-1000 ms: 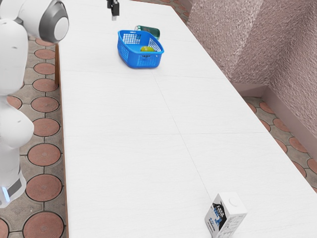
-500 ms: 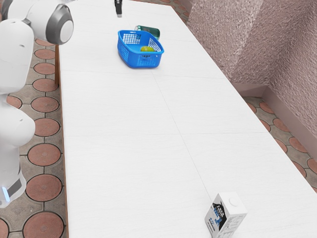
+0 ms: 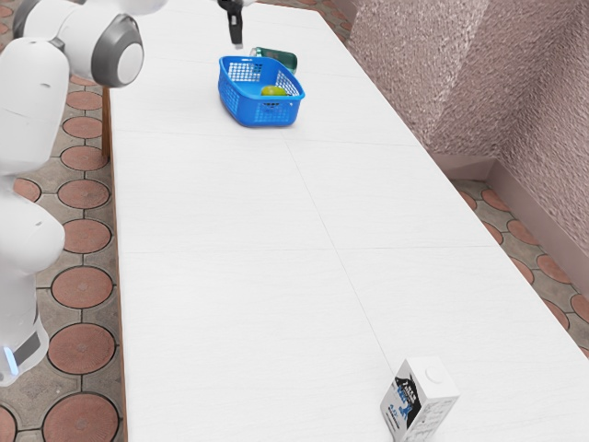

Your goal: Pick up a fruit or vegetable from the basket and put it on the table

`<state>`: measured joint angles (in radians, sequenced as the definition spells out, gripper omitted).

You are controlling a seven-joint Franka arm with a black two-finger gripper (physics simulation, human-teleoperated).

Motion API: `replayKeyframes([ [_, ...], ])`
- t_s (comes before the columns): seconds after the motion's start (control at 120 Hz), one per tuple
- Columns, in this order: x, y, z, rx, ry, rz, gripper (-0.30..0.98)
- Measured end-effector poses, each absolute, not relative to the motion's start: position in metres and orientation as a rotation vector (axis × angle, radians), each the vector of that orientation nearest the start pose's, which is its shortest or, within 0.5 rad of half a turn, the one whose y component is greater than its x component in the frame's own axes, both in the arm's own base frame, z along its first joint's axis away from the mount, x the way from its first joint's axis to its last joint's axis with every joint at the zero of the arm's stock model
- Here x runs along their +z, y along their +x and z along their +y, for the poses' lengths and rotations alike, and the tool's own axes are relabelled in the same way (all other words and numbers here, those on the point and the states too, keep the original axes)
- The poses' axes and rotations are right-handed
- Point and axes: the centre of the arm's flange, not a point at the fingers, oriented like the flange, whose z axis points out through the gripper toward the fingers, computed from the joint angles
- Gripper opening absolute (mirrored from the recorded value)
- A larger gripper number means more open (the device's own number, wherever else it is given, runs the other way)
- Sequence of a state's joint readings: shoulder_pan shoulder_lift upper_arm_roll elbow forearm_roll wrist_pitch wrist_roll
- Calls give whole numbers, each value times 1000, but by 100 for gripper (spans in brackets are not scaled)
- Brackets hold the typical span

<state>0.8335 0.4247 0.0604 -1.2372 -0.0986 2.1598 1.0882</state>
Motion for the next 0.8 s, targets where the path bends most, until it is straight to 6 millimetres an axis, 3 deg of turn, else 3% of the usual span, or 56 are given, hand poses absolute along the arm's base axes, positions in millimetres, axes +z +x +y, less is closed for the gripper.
replayKeyframes([
  [0.142,577,460,543,-530,-2772,121,68],
  [0.3,579,474,526,-592,-2800,-5,69],
  [0.458,567,488,517,-616,-2836,-138,69],
  [0.6,546,497,518,-609,-2870,-263,69],
  [0.8,535,502,517,-615,-2886,-402,69],
])
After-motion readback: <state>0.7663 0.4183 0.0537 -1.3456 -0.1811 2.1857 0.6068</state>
